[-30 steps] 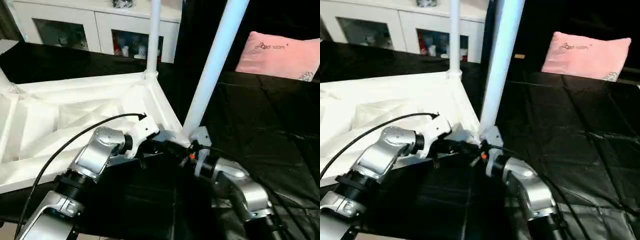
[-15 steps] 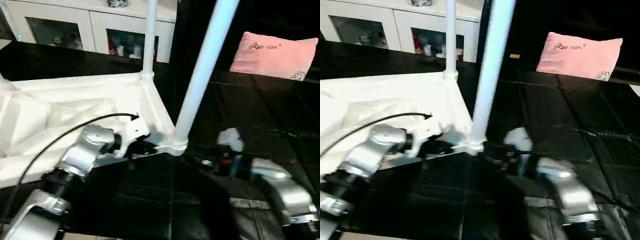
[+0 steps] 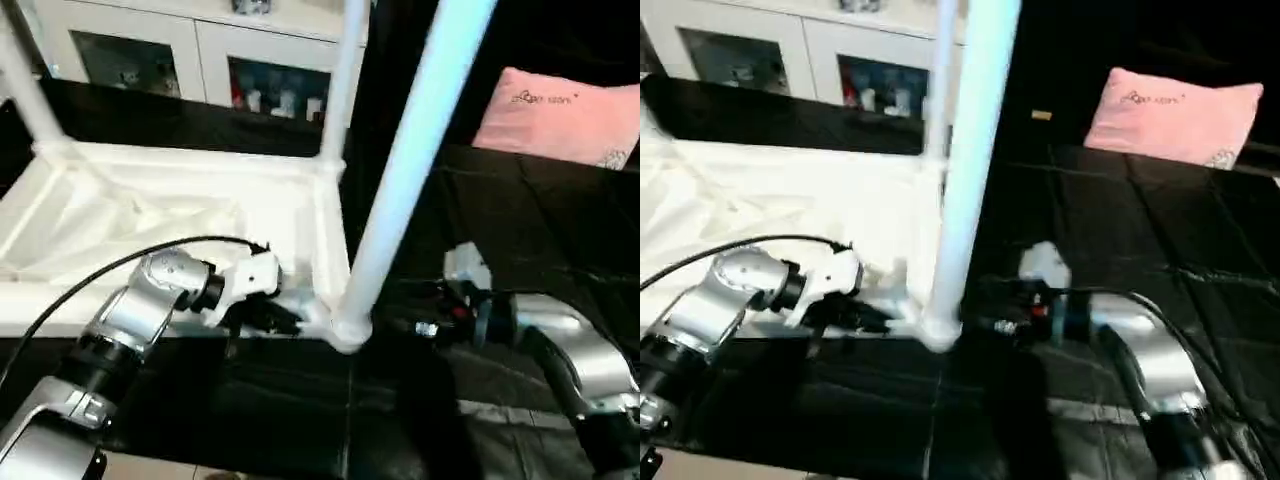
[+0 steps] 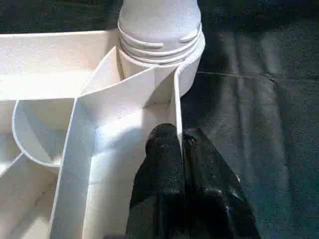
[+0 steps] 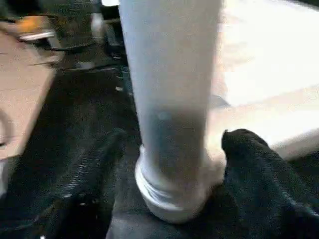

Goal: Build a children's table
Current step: Rotate leg to tighten

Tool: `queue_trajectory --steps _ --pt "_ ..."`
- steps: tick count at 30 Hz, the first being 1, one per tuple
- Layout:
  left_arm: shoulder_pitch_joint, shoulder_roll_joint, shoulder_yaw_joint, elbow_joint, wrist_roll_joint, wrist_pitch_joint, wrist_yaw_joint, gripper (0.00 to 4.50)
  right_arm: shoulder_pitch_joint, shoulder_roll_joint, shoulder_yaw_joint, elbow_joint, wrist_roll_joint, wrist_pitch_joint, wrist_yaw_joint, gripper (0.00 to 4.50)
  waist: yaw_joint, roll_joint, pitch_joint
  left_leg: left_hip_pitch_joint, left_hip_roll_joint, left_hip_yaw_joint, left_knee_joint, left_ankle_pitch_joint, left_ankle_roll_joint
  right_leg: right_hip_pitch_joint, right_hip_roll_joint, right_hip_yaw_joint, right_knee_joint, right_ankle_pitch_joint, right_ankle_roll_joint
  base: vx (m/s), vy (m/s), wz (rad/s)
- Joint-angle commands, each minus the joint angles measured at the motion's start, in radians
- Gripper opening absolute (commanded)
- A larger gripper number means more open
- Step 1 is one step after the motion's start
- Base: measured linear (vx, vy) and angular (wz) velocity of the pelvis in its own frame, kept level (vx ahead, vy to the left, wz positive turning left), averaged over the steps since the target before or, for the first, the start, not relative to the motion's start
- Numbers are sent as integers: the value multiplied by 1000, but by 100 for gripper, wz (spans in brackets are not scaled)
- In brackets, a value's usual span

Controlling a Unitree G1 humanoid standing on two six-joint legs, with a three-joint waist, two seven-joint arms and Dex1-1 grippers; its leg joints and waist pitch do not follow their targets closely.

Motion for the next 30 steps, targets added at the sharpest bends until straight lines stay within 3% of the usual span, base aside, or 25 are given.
queue_trajectory --steps 1,7,24,30 --pt "-10 -10 -52 -6 11 -31 -50 0 -9 -17 12 7 7 11 34 364 -4 7 -59 -3 51 -5 -61 10 79 64 -111 60 -65 -36 -209 0 0 0" --pt "-12 -8 -75 -7 18 -53 -94 0 -52 -2 63 87 -42 -43 75 379 0 5 -58 -4 50 -5 -63 -8 53 65 -112 59 -68 -77 -199 0 0 0" --pt "-4 4 -93 -26 19 -62 -128 0 -127 22 96 230 -50 -45 149 221 1 8 -62 -5 50 -4 -61 10 54 69 -109 57 -60 -20 -220 0 0 0" --pt "-6 3 -96 -23 19 -65 -134 0 -138 35 99 266 -49 -53 172 207 1 11 -62 -5 50 -5 -61 -2 45 70 -109 57 -60 -32 -219 0 0 0"
